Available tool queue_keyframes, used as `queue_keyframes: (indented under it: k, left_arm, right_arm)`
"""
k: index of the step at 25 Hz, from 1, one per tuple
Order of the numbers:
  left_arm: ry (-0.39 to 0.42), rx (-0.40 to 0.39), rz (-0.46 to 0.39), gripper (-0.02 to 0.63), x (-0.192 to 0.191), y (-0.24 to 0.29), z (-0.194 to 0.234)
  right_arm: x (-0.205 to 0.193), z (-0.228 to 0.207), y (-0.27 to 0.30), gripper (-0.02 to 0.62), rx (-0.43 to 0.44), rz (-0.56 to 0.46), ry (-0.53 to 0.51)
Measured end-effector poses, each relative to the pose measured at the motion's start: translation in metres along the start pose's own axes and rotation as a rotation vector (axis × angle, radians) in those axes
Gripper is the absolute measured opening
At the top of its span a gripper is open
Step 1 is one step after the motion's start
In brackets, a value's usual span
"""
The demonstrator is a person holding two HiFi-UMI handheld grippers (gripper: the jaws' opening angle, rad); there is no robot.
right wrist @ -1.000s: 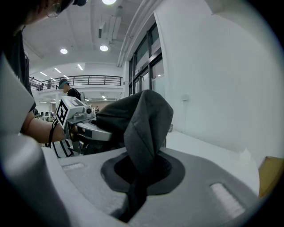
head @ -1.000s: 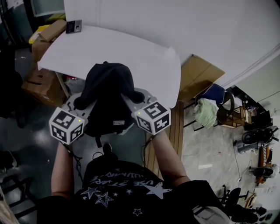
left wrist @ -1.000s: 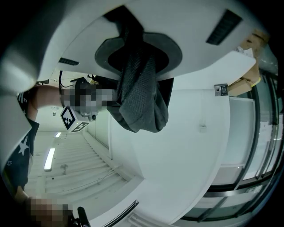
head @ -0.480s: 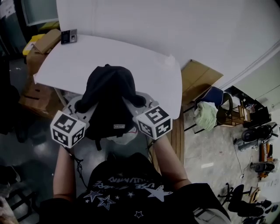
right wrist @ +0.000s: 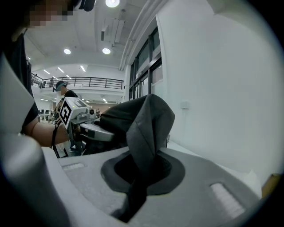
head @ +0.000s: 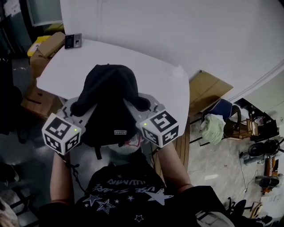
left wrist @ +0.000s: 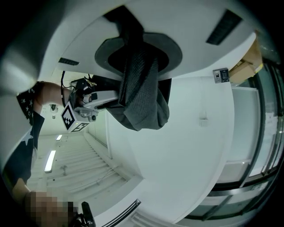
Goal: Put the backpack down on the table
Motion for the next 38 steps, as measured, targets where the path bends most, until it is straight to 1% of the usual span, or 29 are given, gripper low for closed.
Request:
queue_keyframes:
  k: [4, 8, 15, 21, 24, 27, 32, 38]
  left_arm:
    - [-0.005, 0.060, -0.025, 0.051, 0.012, 0.023, 0.008]
    - [0.019, 0.114, -0.009, 0.051, 0.023, 0.054, 0.018]
    - [-0.010, 0.192, -0.027, 0.051, 0.034, 0.109, 0.031]
    - [-0.044, 0.224, -0.035, 0.051, 0.039, 0.151, 0.048]
    - [-0.037, 0.223, -0.039, 0.051, 0.041, 0.163, 0.065]
    - [-0.010, 0.207, -0.039, 0.051, 0.045, 0.173, 0.086]
    - [0.019, 0.157, -0.037, 0.051, 0.045, 0.189, 0.136]
    - [0.043, 0.122, -0.046, 0.051, 0.034, 0.205, 0.192]
  right_arm:
    - [0.008, -0.038, 0.012, 0.018, 0.049, -0.039, -0.014]
    - [0.012, -0.079, 0.026, 0.018, 0.095, -0.052, -0.028]
    - [0.013, -0.148, 0.045, 0.018, 0.166, -0.060, -0.044]
    - [0.016, -0.195, 0.063, 0.018, 0.190, -0.048, -0.046]
    - [0.020, -0.207, 0.078, 0.018, 0.173, -0.049, -0.054]
    - [0.024, -0.216, 0.093, 0.018, 0.141, -0.056, -0.066]
    - [0.027, -0.229, 0.130, 0.018, 0.085, -0.066, -0.056]
    - [0.028, -0.240, 0.178, 0.018, 0.027, -0.046, -0.064]
Point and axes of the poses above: the fingertips, and each gripper's own axes: y forward along the fingers, z to its left, x out of its top, the point moved 10 cm from there along -y, backward along the fingers, and after that the axes turned 3 degrees about -z, right-handed, at the moved point
